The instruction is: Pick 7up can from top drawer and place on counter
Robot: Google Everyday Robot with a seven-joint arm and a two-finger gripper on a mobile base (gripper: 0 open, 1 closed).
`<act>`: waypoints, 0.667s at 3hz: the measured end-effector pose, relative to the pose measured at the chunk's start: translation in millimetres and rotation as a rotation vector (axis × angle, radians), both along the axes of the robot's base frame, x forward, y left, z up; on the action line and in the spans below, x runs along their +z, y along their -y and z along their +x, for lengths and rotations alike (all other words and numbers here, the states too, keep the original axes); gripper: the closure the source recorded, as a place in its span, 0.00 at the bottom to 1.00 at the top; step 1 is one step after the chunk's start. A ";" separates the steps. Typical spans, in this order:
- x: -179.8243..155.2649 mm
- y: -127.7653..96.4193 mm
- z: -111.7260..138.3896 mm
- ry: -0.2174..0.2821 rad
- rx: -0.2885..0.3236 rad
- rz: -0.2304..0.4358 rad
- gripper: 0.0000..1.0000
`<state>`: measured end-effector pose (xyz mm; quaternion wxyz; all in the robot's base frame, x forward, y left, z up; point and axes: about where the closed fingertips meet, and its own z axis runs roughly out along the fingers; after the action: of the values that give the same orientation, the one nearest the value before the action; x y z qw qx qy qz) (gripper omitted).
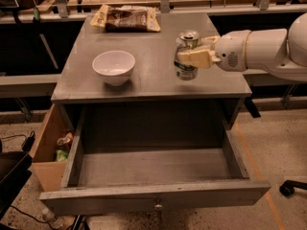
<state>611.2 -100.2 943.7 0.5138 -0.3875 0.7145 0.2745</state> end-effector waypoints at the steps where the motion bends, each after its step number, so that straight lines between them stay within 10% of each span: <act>1: 1.2 19.7 43.9 -0.001 -0.064 -0.020 1.00; 2: 2.7 42.2 94.8 0.005 -0.133 -0.025 1.00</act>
Offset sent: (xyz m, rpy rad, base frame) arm 0.1537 -0.0763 0.0078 -0.0299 -0.0194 -0.2225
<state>706.1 -142.4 946.4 0.5279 -0.3465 0.7406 0.2298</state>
